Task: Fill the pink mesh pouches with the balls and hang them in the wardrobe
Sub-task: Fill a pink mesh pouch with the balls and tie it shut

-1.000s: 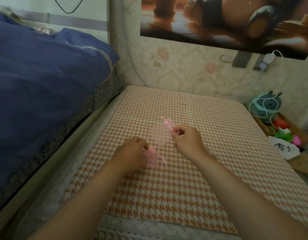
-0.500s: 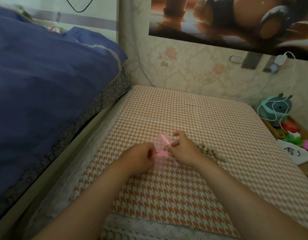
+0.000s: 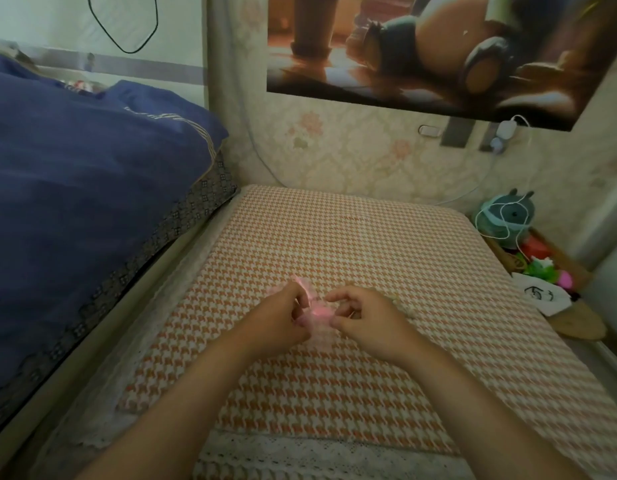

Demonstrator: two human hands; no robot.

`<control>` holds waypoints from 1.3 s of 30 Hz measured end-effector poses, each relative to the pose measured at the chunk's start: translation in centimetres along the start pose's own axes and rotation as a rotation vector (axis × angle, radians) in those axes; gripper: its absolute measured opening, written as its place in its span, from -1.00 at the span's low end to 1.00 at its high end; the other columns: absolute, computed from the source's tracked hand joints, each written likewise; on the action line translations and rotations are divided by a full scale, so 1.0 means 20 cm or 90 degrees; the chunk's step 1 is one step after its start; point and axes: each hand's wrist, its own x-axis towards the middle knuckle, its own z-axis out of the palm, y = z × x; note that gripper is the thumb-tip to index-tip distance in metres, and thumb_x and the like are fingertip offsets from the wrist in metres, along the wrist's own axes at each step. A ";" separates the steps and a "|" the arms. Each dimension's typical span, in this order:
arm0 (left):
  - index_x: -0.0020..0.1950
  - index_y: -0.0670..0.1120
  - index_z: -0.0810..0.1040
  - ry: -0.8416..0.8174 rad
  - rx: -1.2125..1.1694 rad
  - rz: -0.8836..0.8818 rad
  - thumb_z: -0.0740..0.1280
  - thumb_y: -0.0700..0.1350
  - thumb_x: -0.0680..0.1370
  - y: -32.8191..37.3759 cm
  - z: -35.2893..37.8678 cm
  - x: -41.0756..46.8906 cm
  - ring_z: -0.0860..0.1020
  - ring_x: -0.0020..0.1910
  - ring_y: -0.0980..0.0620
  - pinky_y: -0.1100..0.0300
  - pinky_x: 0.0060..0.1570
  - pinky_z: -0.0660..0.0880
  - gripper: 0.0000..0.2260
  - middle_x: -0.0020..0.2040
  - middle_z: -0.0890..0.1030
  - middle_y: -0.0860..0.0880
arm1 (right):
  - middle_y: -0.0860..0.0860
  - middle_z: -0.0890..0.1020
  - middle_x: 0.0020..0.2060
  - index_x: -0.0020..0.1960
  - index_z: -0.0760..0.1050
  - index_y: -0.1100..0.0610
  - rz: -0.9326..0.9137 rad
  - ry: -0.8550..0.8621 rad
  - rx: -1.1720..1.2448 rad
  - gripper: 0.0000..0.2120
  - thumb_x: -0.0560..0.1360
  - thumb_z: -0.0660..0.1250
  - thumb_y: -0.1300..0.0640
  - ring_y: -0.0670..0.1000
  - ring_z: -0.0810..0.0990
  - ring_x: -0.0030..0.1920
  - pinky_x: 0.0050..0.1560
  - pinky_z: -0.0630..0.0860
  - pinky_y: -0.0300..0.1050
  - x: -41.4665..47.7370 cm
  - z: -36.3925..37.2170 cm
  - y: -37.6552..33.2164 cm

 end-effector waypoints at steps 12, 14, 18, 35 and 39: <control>0.20 0.17 0.53 -0.073 -0.007 0.033 0.46 0.14 0.40 0.13 0.11 0.00 0.58 0.04 0.16 0.09 0.13 0.55 -0.61 0.07 0.60 0.11 | -0.18 0.69 -0.23 -0.02 0.55 -0.18 -0.042 0.062 -0.110 -0.79 0.47 0.50 0.08 -0.18 0.66 -0.26 -0.06 0.63 0.03 -0.05 -0.08 0.10; 0.13 0.09 0.57 -0.050 0.005 0.045 0.49 0.02 0.44 0.12 0.13 0.01 0.57 -0.17 0.18 0.18 -0.09 0.57 -0.72 -0.09 0.59 0.11 | -0.18 0.68 -0.19 0.01 0.55 -0.15 -0.042 0.050 -0.123 -0.80 0.48 0.48 0.10 -0.18 0.64 -0.21 -0.04 0.63 0.02 -0.04 -0.09 0.10; 0.16 0.05 0.51 -0.029 0.013 0.028 0.50 -0.07 0.45 0.12 0.14 0.03 0.49 -0.27 0.22 0.40 -0.27 0.39 -0.67 -0.15 0.54 0.13 | -0.23 0.60 0.02 0.07 0.56 -0.14 -0.107 -0.005 -0.148 -0.74 0.48 0.37 0.18 -0.20 0.57 0.03 0.09 0.58 -0.06 -0.04 -0.11 0.08; -0.04 0.10 0.61 0.002 -0.037 0.089 0.42 -0.11 0.53 0.13 0.06 0.00 0.60 -0.18 0.17 0.21 -0.14 0.59 -0.90 -0.11 0.64 0.16 | -0.20 0.61 -0.12 -0.06 0.60 -0.08 -0.185 -0.022 -0.228 -0.96 0.58 0.39 0.02 -0.22 0.55 -0.12 -0.02 0.53 -0.12 -0.02 -0.12 0.08; -0.11 0.03 0.64 0.038 -0.053 0.107 0.48 -0.14 0.49 0.14 0.04 -0.01 0.52 -0.36 0.18 0.35 -0.33 0.47 -0.92 -0.27 0.63 0.11 | -0.22 0.58 -0.18 -0.06 0.56 -0.11 -0.160 -0.025 -0.190 -0.91 0.61 0.36 0.05 -0.26 0.53 -0.19 -0.13 0.41 -0.29 -0.03 -0.14 0.08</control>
